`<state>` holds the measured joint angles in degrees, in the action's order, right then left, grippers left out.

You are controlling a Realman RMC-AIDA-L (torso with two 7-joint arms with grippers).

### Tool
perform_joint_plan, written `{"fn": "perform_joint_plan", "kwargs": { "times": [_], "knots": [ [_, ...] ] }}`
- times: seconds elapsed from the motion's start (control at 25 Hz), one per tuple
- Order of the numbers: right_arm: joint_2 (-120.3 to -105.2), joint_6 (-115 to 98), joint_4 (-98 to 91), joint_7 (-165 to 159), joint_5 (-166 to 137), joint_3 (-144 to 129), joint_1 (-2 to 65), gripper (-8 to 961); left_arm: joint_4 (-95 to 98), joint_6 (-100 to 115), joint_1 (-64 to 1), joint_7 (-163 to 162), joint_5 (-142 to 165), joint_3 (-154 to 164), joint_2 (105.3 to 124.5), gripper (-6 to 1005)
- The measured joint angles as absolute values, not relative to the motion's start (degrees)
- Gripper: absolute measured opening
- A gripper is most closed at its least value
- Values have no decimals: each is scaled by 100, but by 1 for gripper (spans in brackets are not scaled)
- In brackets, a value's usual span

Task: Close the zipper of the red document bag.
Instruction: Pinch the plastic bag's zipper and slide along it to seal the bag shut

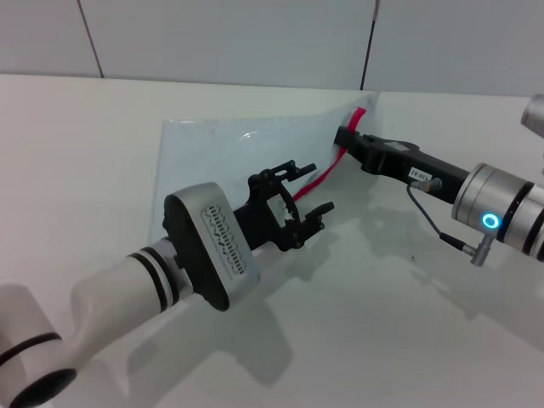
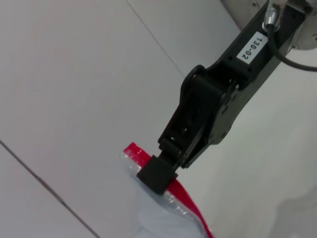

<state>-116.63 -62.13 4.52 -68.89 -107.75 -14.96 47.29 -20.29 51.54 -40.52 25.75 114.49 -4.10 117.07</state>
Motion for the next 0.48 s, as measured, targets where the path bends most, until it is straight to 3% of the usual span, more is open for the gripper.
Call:
{"fn": "perform_joint_plan", "kwargs": {
  "times": [0.48],
  "knots": [
    [-11659, -6214, 422, -6909, -10758, -1476, 4698, 14, -2156, 5228, -3877, 3071, 11451, -649, 11707, 574]
  ]
}}
